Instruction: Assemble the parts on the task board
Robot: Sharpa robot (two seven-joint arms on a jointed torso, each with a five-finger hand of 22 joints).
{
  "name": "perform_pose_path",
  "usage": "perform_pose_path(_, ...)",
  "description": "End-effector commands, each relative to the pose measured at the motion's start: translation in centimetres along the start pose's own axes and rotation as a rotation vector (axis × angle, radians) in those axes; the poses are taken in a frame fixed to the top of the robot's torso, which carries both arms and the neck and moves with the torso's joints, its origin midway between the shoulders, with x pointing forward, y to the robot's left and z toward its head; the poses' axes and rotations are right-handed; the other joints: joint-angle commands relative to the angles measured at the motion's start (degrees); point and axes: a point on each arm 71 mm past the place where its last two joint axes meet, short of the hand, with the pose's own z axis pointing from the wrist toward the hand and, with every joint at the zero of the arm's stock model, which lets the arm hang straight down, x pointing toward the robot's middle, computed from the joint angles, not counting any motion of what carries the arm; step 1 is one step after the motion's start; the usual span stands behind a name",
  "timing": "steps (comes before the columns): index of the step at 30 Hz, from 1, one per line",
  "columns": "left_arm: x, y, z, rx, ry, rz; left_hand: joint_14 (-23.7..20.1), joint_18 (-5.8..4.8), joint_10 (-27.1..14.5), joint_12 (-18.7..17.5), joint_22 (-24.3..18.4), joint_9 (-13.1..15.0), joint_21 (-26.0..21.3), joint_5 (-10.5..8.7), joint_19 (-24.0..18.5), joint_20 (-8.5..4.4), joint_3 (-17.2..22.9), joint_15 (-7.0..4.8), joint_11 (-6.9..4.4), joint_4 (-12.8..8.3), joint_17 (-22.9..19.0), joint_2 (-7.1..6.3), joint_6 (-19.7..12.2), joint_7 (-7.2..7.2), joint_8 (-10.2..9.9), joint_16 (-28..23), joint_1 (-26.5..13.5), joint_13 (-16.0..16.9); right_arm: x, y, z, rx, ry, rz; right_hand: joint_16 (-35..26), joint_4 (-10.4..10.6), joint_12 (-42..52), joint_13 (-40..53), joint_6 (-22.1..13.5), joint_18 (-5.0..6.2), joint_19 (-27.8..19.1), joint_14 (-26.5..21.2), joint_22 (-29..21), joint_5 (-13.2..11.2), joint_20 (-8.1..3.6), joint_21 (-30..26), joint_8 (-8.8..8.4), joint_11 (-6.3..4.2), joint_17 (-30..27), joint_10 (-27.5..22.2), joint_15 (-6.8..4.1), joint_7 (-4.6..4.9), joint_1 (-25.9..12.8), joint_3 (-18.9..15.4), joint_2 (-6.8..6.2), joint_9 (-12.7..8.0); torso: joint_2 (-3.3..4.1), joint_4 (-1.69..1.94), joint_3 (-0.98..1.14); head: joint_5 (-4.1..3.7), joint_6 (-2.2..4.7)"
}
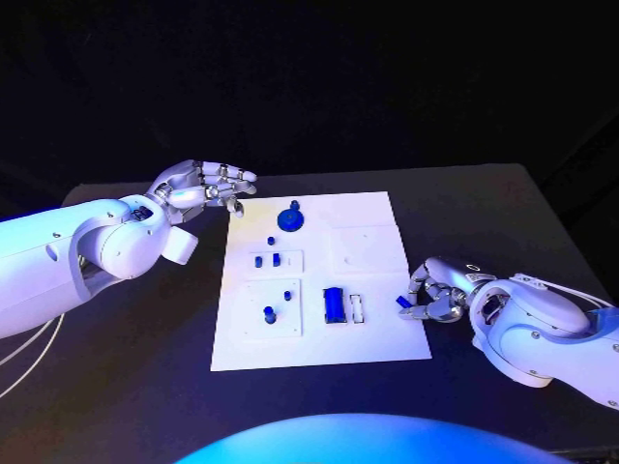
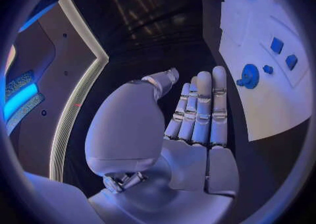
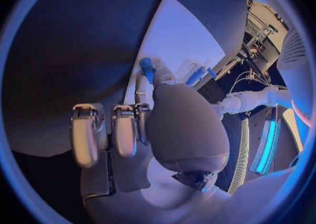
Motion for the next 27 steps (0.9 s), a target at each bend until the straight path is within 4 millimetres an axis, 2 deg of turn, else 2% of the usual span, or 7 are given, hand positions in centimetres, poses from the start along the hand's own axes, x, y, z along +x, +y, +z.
perform_pose_path(1,0.1,-0.1,0.0,0.009,0.009,-0.010,0.02,0.85,-0.51,0.38,-0.05,-0.05,-0.19,0.06,0.39,0.05,-0.08,0.48,0.03,0.40,0.10,0.03,-0.45,0.38,0.13,-0.25,-0.21,-0.06,1.4,-0.3,-0.1,0.028,0.056,-0.073,-0.16,-0.30,-0.12,11.77,0.44,-0.69,5.09,4.74,14.20,3.80,-0.09,0.39,-0.84,-0.41,9.18,3.42,-0.05,-0.33,2.96,2.23,0.85,-7.29,0.02,0.00,-0.01,0.04,0.00)
perform_pose_path(3,0.1,-0.1,0.0,0.009,0.009,-0.010,0.02,0.85,-0.51,0.38,-0.05,-0.05,-0.19,0.06,0.39,0.05,-0.08,0.48,0.03,0.40,0.10,0.03,-0.45,0.38,0.13,-0.25,-0.21,-0.06,1.4,-0.3,-0.1,0.029,0.048,-0.070,-0.15,-0.12,-0.11,11.79,0.69,-0.70,5.11,4.75,14.22,3.89,-0.16,0.42,-1.11,-0.49,9.23,3.43,-0.11,-0.38,3.72,3.89,0.88,-7.57,0.02,0.01,-0.04,0.03,-0.02)
perform_pose_path(5,0.1,-0.1,0.0,0.009,0.009,-0.010,0.02,0.85,-0.51,0.38,-0.05,-0.05,-0.19,0.06,0.39,0.05,-0.08,0.48,0.03,0.40,0.10,0.03,-0.45,0.38,0.13,-0.25,-0.21,-0.06,1.4,-0.2,-0.1,0.028,0.038,-0.063,-0.14,0.04,-0.05,11.87,1.04,-0.73,5.16,4.77,14.28,7.53,-0.29,0.55,-1.44,-0.60,9.30,3.49,-0.18,-0.45,3.33,6.30,0.66,-7.93,0.02,0.00,-0.05,0.04,-0.04)
perform_pose_path(11,0.1,-0.1,0.0,0.009,0.008,-0.009,0.02,0.85,-0.56,0.42,-0.11,-0.08,-0.27,0.06,0.44,0.05,-0.11,0.49,0.04,0.49,0.11,0.05,-0.47,0.39,0.15,-0.24,-0.22,-0.07,1.2,0.1,-0.3,0.021,0.011,-0.027,-0.11,-0.18,0.06,12.01,1.46,-0.80,5.27,4.80,14.41,11.43,-0.46,0.89,-1.52,-0.82,9.43,3.60,-0.41,-0.75,2.94,11.24,-0.46,-8.08,-0.02,0.02,-0.03,0.19,-0.11)
perform_pose_path(17,0.1,-0.1,0.0,0.009,0.007,-0.009,0.02,0.85,-0.56,0.42,-0.11,-0.08,-0.27,0.06,0.44,0.05,-0.11,0.49,0.04,0.49,0.11,0.05,-0.47,0.39,0.15,-0.24,-0.22,-0.07,0.9,0.6,-0.5,0.012,0.005,0.042,-0.05,-0.60,0.16,12.13,1.15,-0.87,5.37,4.85,14.54,14.71,-0.62,1.22,-0.85,-0.95,9.62,3.74,-0.53,-0.87,1.68,16.93,-1.57,-7.41,-0.01,0.07,-0.10,0.24,-0.07)
perform_pose_path(21,0.1,-0.1,0.0,0.009,0.005,-0.009,0.02,0.85,-0.56,0.42,-0.11,-0.08,-0.27,0.06,0.44,0.05,-0.11,0.49,0.04,0.49,0.11,0.05,-0.47,0.39,0.15,-0.24,-0.22,-0.07,0.3,1.2,-0.7,0.002,0.002,0.102,-0.07,-0.84,0.17,12.15,0.88,-0.86,5.36,4.84,14.53,15.10,-0.63,1.16,-0.56,-0.95,9.58,3.77,-0.54,-0.85,1.27,18.39,-1.91,-7.10,-0.01,0.03,-0.06,0.41,-0.11)
perform_pose_path(27,0.2,-0.1,0.0,0.009,0.007,-0.009,0.02,0.85,-0.58,0.45,-0.16,-0.09,-0.32,0.07,0.48,0.05,-0.11,0.49,0.04,0.52,0.12,0.07,-0.49,0.39,0.16,-0.24,-0.18,-0.08,-0.8,2.7,-0.5,-0.020,0.002,0.194,-0.13,-0.43,0.11,12.14,0.56,-0.83,5.31,4.82,14.49,14.19,-0.57,0.97,-0.12,-0.87,9.48,3.78,-0.47,-0.77,-0.91,20.15,-2.16,-6.62,-0.06,-0.04,-0.16,0.26,-0.05)
